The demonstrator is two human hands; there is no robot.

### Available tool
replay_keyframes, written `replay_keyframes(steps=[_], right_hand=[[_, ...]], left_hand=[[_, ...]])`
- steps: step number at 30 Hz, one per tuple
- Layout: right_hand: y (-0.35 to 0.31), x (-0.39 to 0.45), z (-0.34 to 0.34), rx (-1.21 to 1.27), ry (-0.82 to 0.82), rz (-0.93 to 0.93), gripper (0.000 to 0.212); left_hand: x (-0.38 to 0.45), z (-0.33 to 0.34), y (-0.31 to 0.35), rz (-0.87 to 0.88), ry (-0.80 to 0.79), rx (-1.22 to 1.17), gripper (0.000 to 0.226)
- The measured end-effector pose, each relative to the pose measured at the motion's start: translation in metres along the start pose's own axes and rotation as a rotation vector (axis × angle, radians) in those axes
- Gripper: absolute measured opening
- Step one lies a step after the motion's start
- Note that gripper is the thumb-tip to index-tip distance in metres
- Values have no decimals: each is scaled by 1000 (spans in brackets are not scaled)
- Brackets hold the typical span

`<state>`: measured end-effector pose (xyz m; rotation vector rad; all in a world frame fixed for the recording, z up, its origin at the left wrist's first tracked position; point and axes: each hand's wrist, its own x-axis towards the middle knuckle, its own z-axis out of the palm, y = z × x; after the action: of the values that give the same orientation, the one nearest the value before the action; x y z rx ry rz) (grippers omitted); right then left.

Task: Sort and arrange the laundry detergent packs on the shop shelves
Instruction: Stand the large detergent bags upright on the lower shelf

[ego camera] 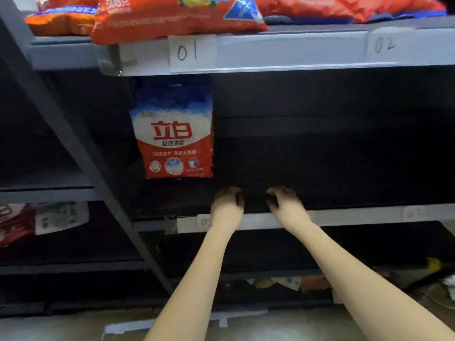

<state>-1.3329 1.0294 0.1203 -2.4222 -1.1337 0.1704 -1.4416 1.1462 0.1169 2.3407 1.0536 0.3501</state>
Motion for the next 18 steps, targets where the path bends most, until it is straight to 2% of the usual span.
replay_keyframes(steps=[8,14,18], right_hand=[[58,-78,-82,-54,121,-66,36],[66,-93,-171,-78,327,-167,36],[55,-85,-240,-92,504,-261,33]], left_hand=[[-55,24,100,520,75,383,34],[-68,-19,178,762,214,358,34],[-69,-68,222,909,421,296,28]])
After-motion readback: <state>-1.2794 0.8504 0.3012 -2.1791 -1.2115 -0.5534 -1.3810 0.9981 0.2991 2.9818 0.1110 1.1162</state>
